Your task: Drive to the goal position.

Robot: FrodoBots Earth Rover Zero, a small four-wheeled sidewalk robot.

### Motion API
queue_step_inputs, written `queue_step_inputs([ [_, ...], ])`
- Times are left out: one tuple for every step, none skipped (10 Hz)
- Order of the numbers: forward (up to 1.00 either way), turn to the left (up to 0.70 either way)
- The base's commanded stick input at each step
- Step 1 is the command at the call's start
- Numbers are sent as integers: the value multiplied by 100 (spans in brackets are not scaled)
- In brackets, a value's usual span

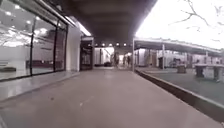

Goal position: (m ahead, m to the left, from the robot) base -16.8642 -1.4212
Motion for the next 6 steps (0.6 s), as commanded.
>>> queue_step_inputs([
  [70, 0],
  [70, 0],
  [70, 0],
  [70, 0],
  [70, 0],
  [70, 0],
])
